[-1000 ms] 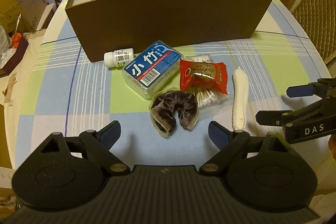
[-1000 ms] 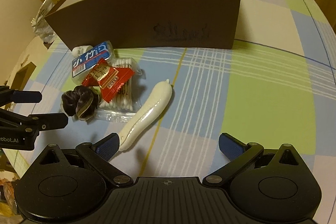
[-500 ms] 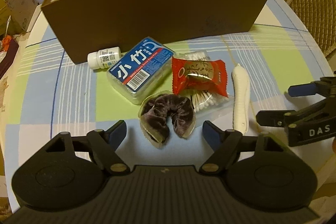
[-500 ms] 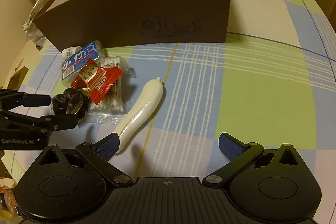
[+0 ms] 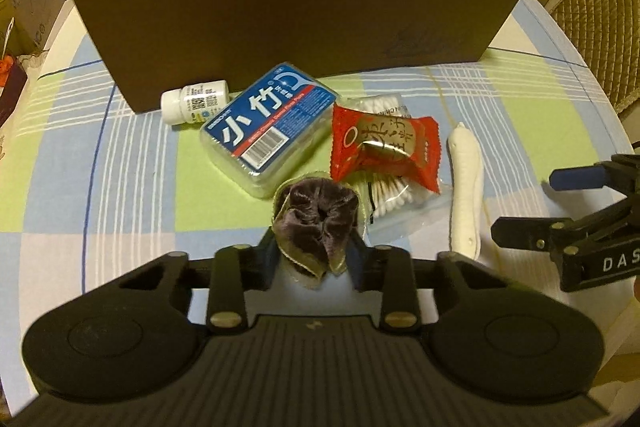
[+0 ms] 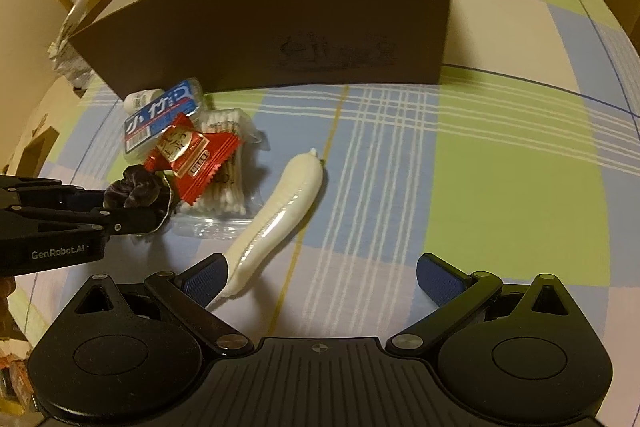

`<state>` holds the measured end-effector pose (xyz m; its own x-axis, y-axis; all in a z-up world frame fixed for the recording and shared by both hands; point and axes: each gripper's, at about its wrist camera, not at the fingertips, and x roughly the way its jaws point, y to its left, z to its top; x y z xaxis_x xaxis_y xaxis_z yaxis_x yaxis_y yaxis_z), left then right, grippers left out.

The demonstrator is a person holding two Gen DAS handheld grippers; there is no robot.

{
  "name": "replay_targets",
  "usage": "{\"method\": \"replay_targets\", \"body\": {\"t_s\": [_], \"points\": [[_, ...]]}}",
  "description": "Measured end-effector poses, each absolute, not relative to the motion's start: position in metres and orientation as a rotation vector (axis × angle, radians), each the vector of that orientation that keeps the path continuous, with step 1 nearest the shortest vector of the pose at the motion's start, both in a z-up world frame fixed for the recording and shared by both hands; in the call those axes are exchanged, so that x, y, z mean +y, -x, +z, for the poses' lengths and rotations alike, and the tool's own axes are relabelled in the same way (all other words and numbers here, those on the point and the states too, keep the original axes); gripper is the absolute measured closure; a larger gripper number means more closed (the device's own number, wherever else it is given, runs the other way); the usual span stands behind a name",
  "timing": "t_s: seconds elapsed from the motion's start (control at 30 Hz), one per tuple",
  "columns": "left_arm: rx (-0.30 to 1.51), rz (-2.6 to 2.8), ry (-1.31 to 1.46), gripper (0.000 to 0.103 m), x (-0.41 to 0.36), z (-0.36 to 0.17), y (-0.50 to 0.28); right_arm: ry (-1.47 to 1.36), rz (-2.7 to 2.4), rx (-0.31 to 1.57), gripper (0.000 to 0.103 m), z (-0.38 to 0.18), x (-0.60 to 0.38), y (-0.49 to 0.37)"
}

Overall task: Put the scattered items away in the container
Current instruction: 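Grasp the brown scrunchie with the left gripper, then grasp the white massager with the right gripper while the left gripper holds the scrunchie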

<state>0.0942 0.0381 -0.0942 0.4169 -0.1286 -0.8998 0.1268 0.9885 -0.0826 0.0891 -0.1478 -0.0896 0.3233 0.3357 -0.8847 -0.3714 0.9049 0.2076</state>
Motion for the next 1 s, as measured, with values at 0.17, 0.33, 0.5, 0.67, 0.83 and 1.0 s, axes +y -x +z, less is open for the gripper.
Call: {"method": "replay_targets", "body": {"t_s": [0.17, 0.33, 0.5, 0.67, 0.83, 1.0], "points": [[1.139, -0.145, -0.010, 0.081, 0.049, -0.092, -0.080, 0.044, 0.513, 1.138, 0.000, -0.089, -0.137, -0.087], [1.136, -0.157, -0.008, 0.081, 0.058, -0.086, -0.067, 0.073, 0.536, 1.134, 0.000, -0.092, -0.125, -0.086], [1.143, -0.151, -0.017, 0.081, 0.063, -0.086, -0.060, 0.122, 0.549, 1.113, 0.003, -0.099, -0.116, -0.083], [1.149, -0.147, -0.015, 0.080, 0.067, -0.088, -0.056, 0.235, 0.560, 1.049, 0.025, -0.102, -0.114, -0.075], [1.147, -0.153, -0.002, 0.076, 0.068, -0.086, -0.055, 0.310, 0.556, 1.036, 0.041, -0.102, -0.130, -0.073], [1.134, -0.147, 0.019, 0.068, 0.068, -0.088, -0.056, 0.287, 0.503, 1.046, 0.041, -0.102, -0.158, -0.076]]}}
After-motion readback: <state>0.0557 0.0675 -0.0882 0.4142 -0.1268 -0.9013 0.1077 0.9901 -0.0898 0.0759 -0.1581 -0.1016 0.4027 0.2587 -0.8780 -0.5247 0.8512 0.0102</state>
